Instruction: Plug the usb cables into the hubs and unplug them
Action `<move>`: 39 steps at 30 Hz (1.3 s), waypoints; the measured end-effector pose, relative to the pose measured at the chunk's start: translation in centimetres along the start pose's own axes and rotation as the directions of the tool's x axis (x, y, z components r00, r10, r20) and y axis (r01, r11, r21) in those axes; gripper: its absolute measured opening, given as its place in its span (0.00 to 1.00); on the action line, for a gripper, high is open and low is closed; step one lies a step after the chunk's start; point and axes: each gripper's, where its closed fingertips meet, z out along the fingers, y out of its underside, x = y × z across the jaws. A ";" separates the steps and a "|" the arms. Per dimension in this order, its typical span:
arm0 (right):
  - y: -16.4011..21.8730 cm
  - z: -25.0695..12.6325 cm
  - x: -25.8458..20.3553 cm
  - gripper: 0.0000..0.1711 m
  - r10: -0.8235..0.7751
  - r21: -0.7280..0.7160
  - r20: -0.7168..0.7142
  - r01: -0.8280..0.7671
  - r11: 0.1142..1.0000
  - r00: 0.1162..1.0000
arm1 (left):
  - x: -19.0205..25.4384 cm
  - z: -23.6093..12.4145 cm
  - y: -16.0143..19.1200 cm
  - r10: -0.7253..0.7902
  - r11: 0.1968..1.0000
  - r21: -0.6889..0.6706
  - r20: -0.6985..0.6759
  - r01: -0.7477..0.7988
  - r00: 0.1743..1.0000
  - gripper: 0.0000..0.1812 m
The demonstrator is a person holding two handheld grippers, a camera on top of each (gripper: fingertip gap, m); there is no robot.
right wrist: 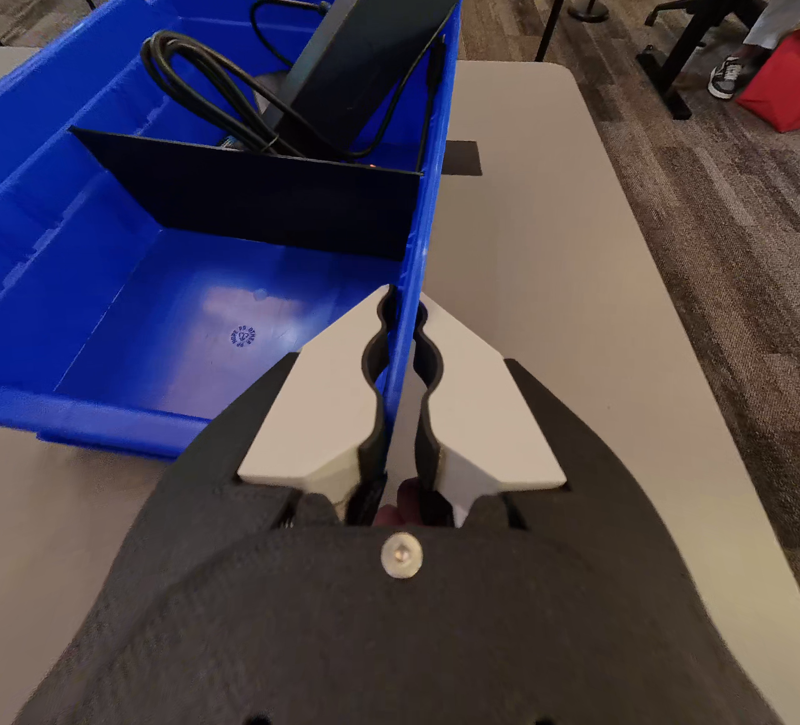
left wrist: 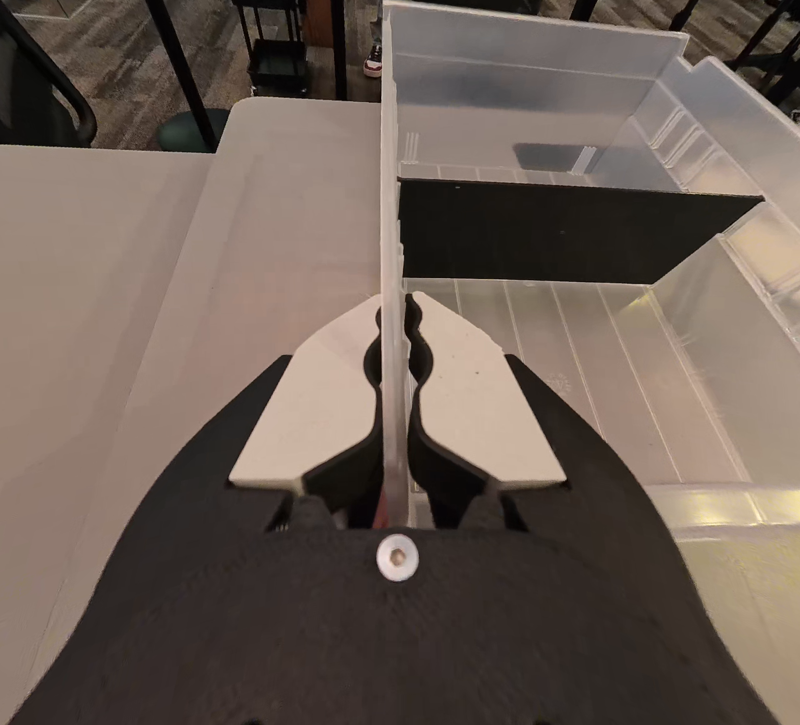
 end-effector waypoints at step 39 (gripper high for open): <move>6.0 -11.8 -28.8 0.15 -0.250 -0.035 0.368 0.282 0.959 0.895 | -0.8 -19.5 0.6 -0.120 0.961 0.251 0.010 0.114 0.993 0.02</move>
